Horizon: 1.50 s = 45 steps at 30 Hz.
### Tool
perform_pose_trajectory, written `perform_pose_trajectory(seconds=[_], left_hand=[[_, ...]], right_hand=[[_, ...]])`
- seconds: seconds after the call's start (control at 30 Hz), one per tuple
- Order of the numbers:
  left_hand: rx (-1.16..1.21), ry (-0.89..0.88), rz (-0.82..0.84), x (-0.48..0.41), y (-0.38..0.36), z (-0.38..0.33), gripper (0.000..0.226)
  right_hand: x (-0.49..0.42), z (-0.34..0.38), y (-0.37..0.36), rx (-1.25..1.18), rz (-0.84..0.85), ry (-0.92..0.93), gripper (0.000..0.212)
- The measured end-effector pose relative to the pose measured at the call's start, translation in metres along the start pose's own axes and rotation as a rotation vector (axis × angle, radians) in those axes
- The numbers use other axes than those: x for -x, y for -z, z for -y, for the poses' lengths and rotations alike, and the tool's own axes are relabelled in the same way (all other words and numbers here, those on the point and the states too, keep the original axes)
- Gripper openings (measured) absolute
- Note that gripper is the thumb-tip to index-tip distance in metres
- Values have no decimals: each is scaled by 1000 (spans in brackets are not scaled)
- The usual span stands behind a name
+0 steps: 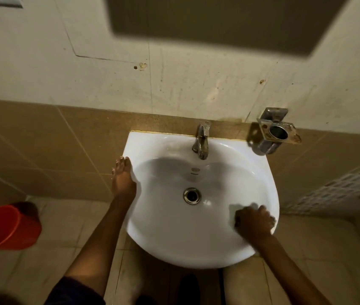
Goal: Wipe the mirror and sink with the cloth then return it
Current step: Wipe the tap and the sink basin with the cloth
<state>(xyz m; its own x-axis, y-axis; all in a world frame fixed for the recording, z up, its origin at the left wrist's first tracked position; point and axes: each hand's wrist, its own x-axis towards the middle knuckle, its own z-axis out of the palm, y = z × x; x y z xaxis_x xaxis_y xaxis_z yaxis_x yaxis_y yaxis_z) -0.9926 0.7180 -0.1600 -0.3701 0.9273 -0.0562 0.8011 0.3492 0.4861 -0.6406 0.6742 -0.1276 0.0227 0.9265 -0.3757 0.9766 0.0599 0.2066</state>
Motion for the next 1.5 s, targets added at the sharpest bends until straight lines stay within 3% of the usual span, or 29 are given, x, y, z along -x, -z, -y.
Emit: perform_pose_trajectory(seconds=[0.1,0.23,0.33,0.4,0.5,0.6,0.63,0.7,0.8,0.87,0.97,1.03,1.13,1.2,1.3,1.37,1.5], left_hand=[[18,-17,18,0,1,1,78],[76,-18,21,-1,1,6,77],[132,-22,1,-2,2,9,78],[148,-23,-13,-2,2,8,78],[169,-29,-46,-2,3,8,76],[154,-39,-45,-2,1,9,75],[151,-39,-48,-2,0,10,75],[137,-38,-62,-1,-3,10,75],[98,-52,-86,0,-9,10,76],[80,-44,-98,-1,-13,10,78],[55,-47,-117,-1,-15,10,79],[54,-51,-117,-1,-15,11,79],[54,-51,-107,-1,-13,11,78],[48,-51,-99,0,-12,11,78],[64,-50,-109,3,-8,6,76],[78,-45,-119,5,-6,3,74],[100,-40,-144,7,-7,2,74]], right_hand=[[9,46,-7,-305,164,74,30],[7,145,-15,-620,288,336,40],[16,207,-6,-682,220,534,50],[12,199,2,-610,188,622,54],[-1,132,6,-549,293,715,74],[-38,45,-7,-404,436,505,37],[-54,21,-7,-333,387,353,30],[-86,-9,-2,-67,52,178,29],[-123,-12,12,321,-325,501,34],[-139,1,9,432,-371,722,36],[-147,25,5,507,-308,844,39],[-156,24,-14,454,-233,819,48],[-147,13,-31,155,-128,657,64],[-122,17,-22,53,-71,537,58],[-81,34,-20,-194,156,389,48],[-46,65,-22,-333,233,479,51],[2,124,-40,-500,204,819,55]])
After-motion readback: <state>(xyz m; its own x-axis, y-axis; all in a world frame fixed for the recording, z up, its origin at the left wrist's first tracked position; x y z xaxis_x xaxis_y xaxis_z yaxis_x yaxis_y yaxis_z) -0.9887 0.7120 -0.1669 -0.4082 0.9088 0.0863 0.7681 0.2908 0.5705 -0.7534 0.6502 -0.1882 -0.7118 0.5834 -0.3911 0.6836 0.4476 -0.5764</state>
